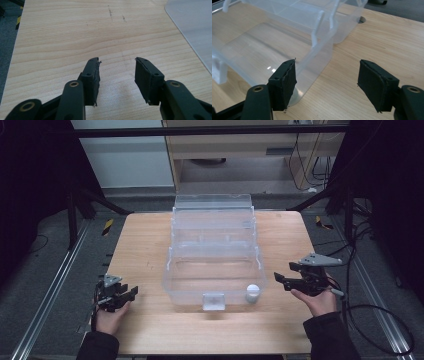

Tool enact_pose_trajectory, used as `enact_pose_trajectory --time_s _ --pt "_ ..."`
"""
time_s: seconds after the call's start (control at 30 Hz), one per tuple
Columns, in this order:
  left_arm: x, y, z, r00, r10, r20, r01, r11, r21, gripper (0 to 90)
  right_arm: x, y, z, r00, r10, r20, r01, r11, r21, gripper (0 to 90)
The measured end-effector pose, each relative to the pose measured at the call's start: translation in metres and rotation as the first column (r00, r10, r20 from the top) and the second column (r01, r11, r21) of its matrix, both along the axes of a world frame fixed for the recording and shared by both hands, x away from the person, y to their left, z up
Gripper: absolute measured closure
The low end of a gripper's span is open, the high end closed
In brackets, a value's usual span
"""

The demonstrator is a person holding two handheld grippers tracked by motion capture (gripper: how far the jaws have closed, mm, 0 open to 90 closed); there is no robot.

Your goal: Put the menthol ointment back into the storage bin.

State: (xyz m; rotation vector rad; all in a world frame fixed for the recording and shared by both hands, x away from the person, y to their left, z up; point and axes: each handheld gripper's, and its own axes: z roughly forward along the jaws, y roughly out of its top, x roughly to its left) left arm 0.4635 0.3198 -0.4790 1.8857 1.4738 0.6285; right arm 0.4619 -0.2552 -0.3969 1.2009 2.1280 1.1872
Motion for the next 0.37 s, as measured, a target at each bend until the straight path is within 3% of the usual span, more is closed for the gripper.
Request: enact_pose_trajectory --time_s 0.1,0.37 --pt "0.0 0.0 0.0 1.0 -0.001 0.0 0.001 1.0 -0.001 55.5 -0.001 -0.01 -0.012 0.9992 -0.039 -0.004 0.039 0.999 0.034 27.1" --pt "0.0 0.001 -0.001 0.9999 0.013 0.007 -0.013 0.9998 0.011 48.3 -0.003 -0.029 -0.039 0.995 -0.1 -0.011 0.1 0.995 0.009 21.8"
